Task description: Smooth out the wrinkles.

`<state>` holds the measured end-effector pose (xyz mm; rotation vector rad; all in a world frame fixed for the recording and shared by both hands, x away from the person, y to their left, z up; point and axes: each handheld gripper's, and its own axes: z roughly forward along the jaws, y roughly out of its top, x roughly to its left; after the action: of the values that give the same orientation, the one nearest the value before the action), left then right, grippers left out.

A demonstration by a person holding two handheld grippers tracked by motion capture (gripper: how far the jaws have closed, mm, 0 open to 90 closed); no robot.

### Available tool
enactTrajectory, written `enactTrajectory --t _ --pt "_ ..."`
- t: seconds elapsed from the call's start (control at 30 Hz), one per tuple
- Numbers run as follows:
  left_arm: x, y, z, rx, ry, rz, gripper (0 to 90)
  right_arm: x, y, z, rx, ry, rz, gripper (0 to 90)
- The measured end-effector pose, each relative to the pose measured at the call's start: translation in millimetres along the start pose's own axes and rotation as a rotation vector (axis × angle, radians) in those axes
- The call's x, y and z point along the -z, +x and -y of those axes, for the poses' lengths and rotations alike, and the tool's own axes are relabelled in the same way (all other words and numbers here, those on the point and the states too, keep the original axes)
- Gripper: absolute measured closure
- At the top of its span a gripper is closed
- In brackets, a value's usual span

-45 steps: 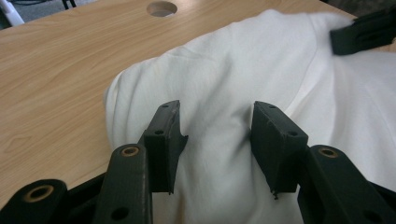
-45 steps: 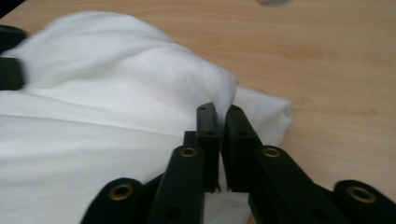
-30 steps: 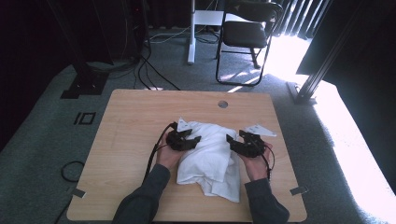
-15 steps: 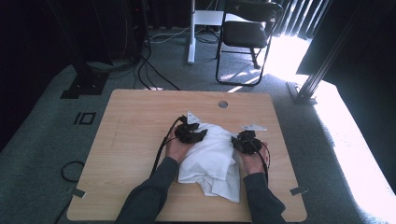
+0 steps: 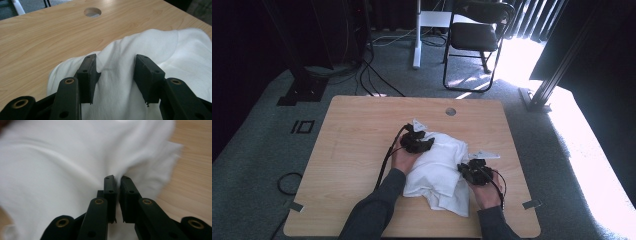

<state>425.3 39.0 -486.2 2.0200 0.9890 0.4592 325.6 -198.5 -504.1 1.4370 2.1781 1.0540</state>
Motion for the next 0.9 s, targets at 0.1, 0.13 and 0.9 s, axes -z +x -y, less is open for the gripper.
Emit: enactTrajectory --t 0.1,0.13,0.9 --pt "1.3 0.4 0.4 0.001 -0.004 0.000 53.8 6.0 -4.6 1.2 0.007 0.004 0.102 72.3" --pt "1.9 -0.3 0.9 0.018 -0.013 0.008 53.7 21.4 -5.2 -6.8 -0.011 -0.110 0.090 53.3" --pt "9.3 -9.2 68.7 0.061 -0.041 0.057 61.2 -51.1 -3.4 15.8 0.166 -0.037 -0.022 43.7"
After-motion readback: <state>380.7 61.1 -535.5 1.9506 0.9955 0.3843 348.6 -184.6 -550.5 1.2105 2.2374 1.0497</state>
